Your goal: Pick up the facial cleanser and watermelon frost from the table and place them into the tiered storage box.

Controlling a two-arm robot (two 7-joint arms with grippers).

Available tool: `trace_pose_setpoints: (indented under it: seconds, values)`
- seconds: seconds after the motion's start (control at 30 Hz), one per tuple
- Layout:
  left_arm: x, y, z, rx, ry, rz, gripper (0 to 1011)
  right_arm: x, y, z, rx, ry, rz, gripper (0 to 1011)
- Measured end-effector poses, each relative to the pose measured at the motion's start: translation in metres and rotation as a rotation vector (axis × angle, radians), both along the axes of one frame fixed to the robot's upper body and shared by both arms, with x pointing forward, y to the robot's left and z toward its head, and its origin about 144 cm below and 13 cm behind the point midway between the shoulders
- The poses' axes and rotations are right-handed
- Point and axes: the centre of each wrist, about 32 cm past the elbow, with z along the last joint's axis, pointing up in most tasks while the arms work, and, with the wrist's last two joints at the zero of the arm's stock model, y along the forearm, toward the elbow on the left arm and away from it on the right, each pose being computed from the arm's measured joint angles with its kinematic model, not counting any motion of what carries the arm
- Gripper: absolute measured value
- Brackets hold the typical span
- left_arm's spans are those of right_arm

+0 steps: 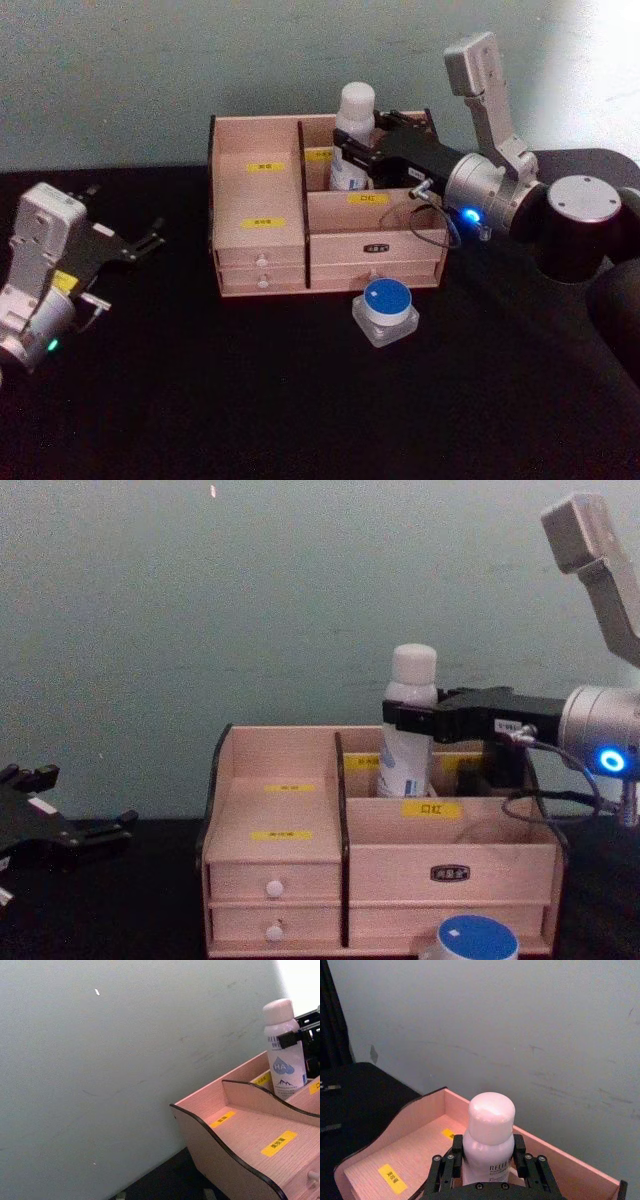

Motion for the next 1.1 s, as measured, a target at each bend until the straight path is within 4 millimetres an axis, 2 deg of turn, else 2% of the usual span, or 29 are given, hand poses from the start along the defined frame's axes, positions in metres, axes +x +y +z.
trace_pose_setpoints:
  seconds: [1.1]
  values:
    - [0.000, 0.000, 0.000, 0.000, 0.000, 0.000, 1001, 0.006, 0.010, -0.019, -0.049, 0.055, -0.018, 600]
